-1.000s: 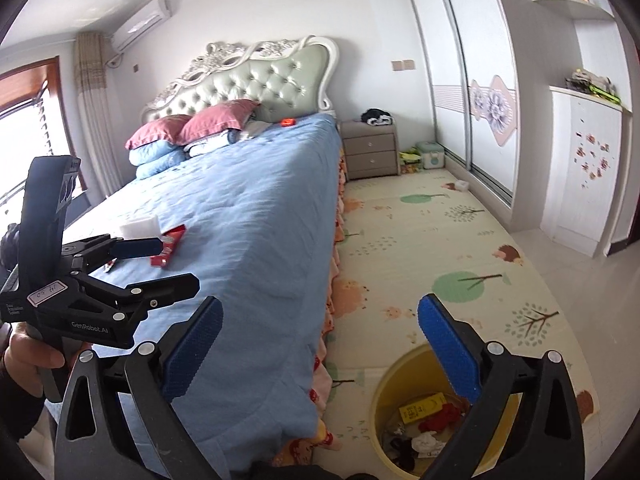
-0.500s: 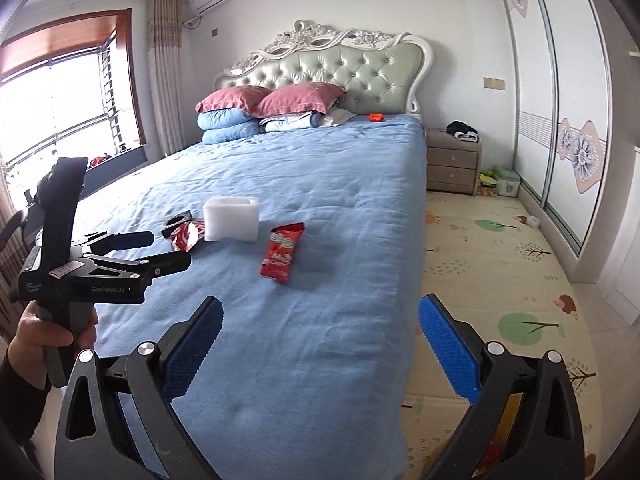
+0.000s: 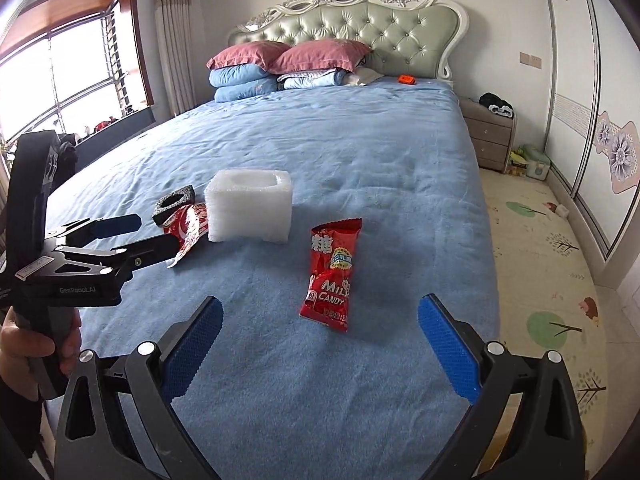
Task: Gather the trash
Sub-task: 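Move both tools back over the foam and wrappers on the bed, then grasp the white foam block with the left tool while the right tool grasps the red candy wrapper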
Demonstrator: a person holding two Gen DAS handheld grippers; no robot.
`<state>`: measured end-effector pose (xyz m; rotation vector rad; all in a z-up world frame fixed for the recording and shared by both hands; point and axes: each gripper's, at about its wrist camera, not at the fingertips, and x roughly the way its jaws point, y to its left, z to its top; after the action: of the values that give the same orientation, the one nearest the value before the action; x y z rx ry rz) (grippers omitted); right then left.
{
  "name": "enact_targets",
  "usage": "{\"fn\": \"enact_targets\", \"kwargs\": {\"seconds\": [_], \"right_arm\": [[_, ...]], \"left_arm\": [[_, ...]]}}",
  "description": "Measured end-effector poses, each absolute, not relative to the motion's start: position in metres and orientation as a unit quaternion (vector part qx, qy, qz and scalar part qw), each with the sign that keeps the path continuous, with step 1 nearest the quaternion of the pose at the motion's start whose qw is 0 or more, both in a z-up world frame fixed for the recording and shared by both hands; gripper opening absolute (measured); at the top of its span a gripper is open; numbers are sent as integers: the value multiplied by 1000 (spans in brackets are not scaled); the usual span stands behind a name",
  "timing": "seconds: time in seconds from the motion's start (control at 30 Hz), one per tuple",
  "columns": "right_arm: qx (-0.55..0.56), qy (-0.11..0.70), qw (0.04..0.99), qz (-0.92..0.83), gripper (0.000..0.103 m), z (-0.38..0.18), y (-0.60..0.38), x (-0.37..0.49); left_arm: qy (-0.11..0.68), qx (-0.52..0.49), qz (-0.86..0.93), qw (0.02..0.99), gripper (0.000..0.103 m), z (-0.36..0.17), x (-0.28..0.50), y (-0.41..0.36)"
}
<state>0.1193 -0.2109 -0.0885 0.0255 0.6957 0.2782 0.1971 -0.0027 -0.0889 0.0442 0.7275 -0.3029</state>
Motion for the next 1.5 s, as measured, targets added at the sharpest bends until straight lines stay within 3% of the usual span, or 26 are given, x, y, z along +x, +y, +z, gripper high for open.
{"fn": "enact_targets", "kwargs": {"seconds": [0.27,0.43,0.47,0.53,0.57,0.6,1.27,1.37,1.5], "right_arm": [[-14,387,914,123,91,-105,-197,164],[-24,432,894,117,68,-125,-193,194],[-21,442,890,114,57,-129,-195,199],[-1,444,886,131,47,-132,-199,201],[6,441,887,139,34,-131,-201,199],[10,438,887,145,32,-129,-202,198],[33,433,884,172,32,-126,-203,196],[35,431,885,174,32,-126,-203,196],[35,428,887,173,32,-126,-202,194]], "left_arm": [[375,36,-180,909,99,-100,236,-10],[390,41,-166,905,99,-106,260,-5],[395,37,-171,902,99,-106,265,-4],[398,31,-179,899,99,-106,270,-3],[399,32,-185,898,99,-106,273,-3],[398,35,-192,896,99,-106,276,-4],[454,75,-273,845,99,-127,332,-42],[453,69,-274,845,88,-130,330,-44],[437,81,-270,854,87,-126,319,-48]]}}
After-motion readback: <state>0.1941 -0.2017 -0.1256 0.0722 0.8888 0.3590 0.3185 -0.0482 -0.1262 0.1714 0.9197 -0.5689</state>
